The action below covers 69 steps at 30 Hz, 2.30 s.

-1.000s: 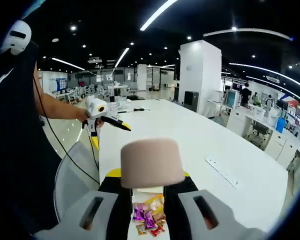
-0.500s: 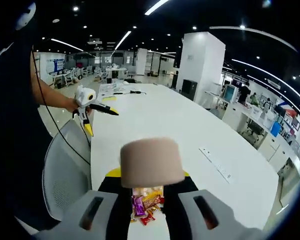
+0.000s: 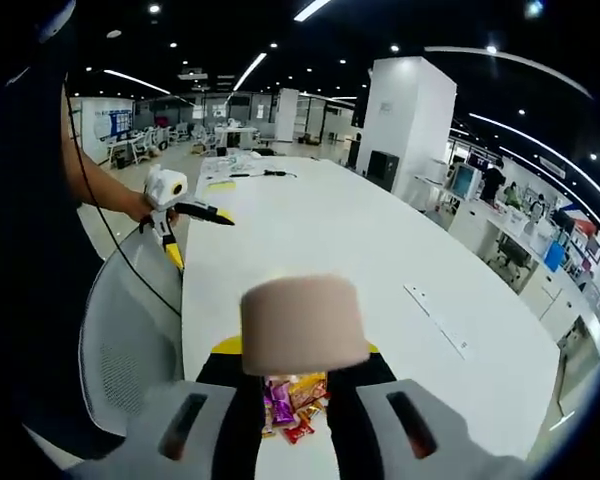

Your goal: Place the target food into the container with the food tongs after gripping and lifting it, then release it inside without dropping or visibly crushing the food.

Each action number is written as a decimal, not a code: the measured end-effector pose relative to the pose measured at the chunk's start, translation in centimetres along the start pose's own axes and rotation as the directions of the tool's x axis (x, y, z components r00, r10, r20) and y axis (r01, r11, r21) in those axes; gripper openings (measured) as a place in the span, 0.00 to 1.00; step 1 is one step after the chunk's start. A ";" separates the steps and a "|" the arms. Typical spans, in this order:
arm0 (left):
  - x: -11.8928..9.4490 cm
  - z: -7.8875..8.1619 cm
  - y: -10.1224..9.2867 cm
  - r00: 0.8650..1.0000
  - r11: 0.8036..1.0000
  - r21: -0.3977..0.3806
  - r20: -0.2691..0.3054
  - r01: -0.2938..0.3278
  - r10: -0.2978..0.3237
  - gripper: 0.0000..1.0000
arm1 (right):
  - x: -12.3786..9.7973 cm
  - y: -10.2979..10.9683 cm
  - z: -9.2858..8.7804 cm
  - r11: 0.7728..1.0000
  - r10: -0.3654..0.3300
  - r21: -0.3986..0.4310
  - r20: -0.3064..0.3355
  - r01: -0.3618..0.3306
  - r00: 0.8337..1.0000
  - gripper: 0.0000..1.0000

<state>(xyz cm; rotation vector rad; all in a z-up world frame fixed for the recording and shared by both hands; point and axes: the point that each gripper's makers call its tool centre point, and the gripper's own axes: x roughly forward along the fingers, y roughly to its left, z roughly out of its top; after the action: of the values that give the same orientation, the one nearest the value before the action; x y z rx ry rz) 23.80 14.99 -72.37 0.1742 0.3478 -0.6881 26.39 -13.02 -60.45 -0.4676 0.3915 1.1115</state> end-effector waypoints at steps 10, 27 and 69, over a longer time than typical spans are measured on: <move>0.4 -0.8 0.0 1.000 1.000 0.002 -0.015 0.000 0.000 1.00 | 0.9 0.0 -1.8 1.000 -0.009 0.003 -0.011 0.009 1.000 0.22; 0.6 -1.5 -0.1 0.999 1.000 0.001 -0.036 0.006 -0.006 1.00 | 3.8 0.9 -6.0 1.000 0.019 0.019 -0.053 -0.018 0.998 0.22; 0.8 -3.2 -0.3 0.995 0.996 -0.085 -0.089 0.038 -0.045 0.98 | 10.9 2.4 -15.5 0.997 0.063 0.062 -0.210 -0.051 0.976 0.21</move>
<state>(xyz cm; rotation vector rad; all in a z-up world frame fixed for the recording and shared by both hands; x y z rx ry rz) 23.38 15.15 -75.64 0.1198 0.4676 -0.7067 27.45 -12.28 -79.47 -0.5296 0.6256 1.1068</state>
